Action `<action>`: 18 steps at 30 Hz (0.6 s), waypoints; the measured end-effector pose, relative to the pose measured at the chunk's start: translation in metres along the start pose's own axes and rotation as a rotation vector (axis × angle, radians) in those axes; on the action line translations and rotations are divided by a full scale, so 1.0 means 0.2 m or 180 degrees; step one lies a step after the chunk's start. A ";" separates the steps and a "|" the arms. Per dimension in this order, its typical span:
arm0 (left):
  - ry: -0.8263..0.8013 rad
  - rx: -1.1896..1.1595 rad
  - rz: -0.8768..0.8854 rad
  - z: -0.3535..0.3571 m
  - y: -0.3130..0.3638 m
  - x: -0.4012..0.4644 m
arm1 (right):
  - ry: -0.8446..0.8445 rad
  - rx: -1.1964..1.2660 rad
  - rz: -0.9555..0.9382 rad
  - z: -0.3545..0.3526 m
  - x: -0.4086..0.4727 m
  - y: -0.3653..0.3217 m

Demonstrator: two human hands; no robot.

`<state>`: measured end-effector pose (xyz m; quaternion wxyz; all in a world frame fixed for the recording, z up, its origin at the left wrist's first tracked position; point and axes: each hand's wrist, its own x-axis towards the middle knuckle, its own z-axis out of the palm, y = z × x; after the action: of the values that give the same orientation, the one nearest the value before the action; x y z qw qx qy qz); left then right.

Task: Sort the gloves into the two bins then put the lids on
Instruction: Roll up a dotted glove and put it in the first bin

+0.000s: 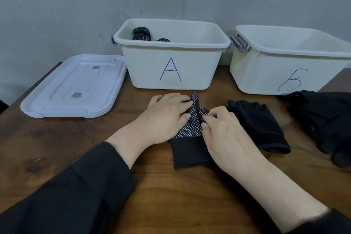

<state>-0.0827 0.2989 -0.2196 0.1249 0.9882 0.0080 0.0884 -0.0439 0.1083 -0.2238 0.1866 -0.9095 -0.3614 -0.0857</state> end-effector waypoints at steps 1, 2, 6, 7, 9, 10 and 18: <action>-0.0028 0.0001 -0.0022 0.00 0.00 0.00 | -0.0029 -0.0013 -0.0021 0.00 0.00 0.00; 0.0044 -0.0034 -0.0035 0.00 0.00 0.00 | -0.0006 0.0011 -0.0061 0.00 0.00 -0.01; 0.0754 -0.0235 -0.0010 -0.03 0.00 -0.03 | 0.0367 0.0426 -0.0428 -0.09 -0.02 -0.03; 0.0848 -0.0282 0.0004 -0.04 0.00 -0.05 | 0.0319 0.0531 -0.0636 -0.11 -0.03 -0.02; 0.0929 -0.0349 0.0092 -0.06 0.02 -0.11 | -0.0091 0.0673 -0.1125 -0.14 -0.07 0.02; 0.0920 -0.0367 0.0172 -0.07 0.03 -0.14 | -0.0345 0.0662 -0.1312 -0.15 -0.09 0.05; -0.0106 -0.0187 0.0347 -0.09 0.05 -0.42 | -0.0811 0.0761 -0.1336 -0.16 -0.16 0.17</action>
<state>-0.1685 0.2898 -0.2145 0.1490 0.9844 -0.0505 0.0788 -0.0446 0.0533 -0.2132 0.2239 -0.7896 -0.5701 0.0358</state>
